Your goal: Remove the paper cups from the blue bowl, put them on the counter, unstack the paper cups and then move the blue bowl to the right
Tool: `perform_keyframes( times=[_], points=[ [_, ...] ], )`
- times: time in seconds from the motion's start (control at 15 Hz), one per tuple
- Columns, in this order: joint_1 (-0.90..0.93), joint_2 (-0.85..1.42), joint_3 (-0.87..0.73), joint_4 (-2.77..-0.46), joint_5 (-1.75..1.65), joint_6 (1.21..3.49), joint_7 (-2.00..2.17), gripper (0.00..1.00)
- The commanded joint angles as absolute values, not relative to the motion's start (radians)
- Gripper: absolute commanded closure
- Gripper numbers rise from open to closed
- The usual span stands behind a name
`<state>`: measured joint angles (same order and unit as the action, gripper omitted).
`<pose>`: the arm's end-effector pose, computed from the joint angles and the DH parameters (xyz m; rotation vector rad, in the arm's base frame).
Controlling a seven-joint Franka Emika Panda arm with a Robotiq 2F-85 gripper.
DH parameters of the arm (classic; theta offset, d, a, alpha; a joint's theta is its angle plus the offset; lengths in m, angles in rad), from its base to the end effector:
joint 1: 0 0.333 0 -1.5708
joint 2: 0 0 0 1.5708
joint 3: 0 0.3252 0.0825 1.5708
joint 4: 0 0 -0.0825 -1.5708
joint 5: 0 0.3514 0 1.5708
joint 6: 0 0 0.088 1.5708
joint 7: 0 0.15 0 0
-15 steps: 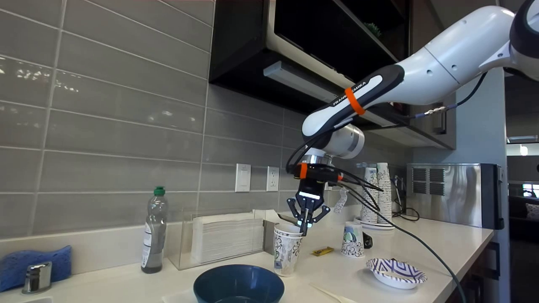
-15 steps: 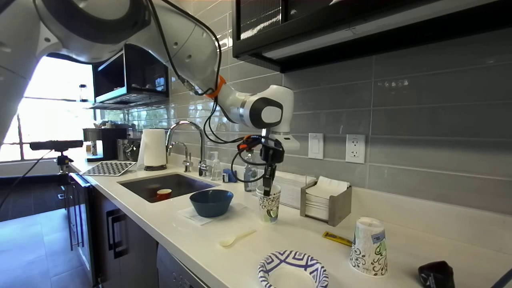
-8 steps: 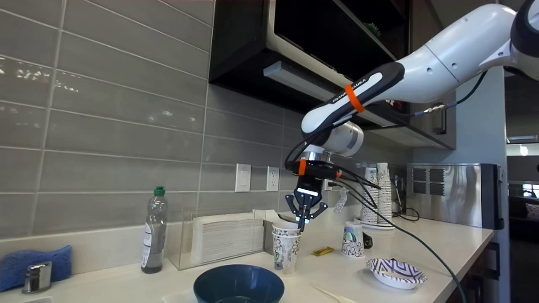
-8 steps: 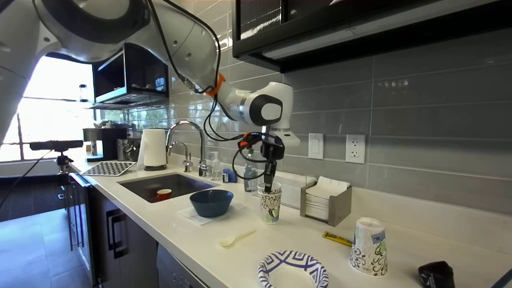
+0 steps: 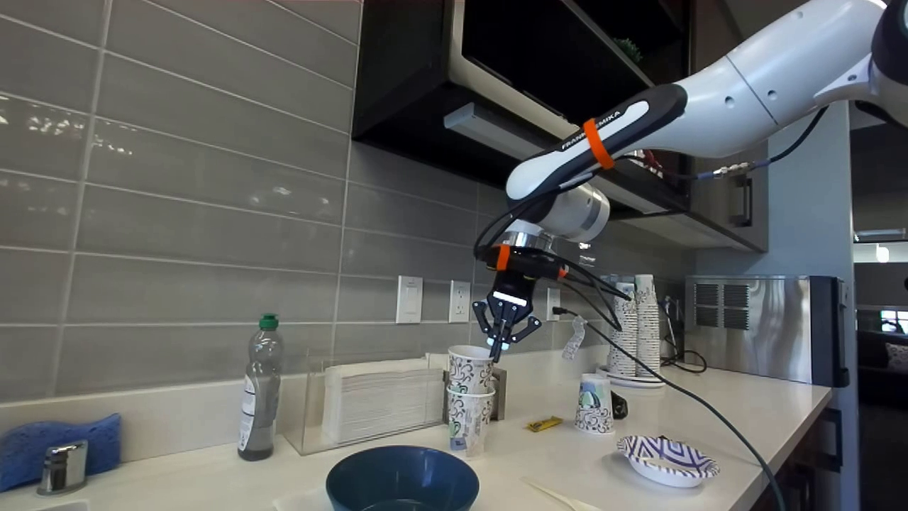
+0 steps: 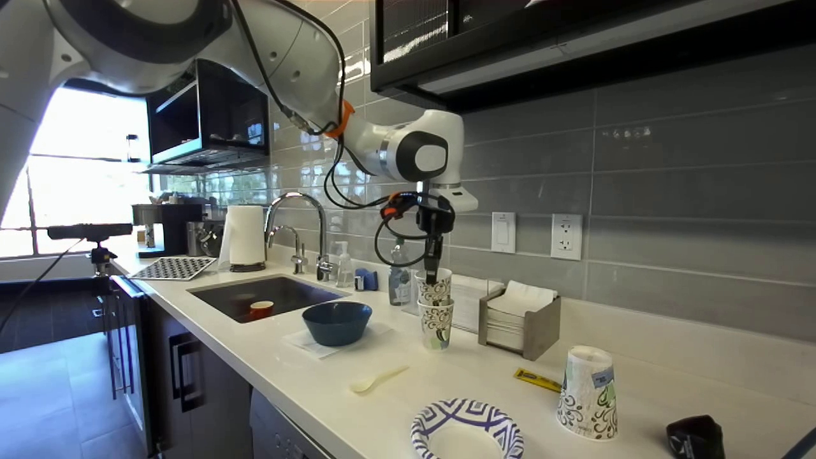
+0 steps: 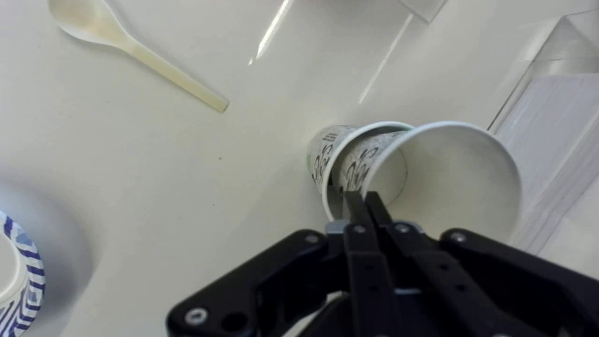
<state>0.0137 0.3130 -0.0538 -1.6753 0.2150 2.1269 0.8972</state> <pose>0.6421 -0.0054 0.4152 -2.5421 1.4463 -0.0796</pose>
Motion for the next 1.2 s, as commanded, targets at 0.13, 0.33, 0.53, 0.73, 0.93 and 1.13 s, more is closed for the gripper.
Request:
perform_keyframes(
  times=[0.13,0.33,0.53,0.73,0.93,1.13],
  points=[
    [0.045,0.261,-0.050,-1.640,0.190,2.136,0.938,0.99],
    [0.048,0.222,-0.053,-1.640,0.180,2.146,0.956,0.99],
    [0.043,0.179,-0.059,-1.653,0.162,2.154,0.986,0.99],
    [0.033,0.140,-0.069,-1.673,0.136,2.148,1.042,0.99],
    [0.014,0.106,-0.083,-1.708,0.129,2.130,1.105,0.99],
    [-0.014,0.084,-0.096,-1.754,0.149,2.110,1.134,0.99]
  ],
)
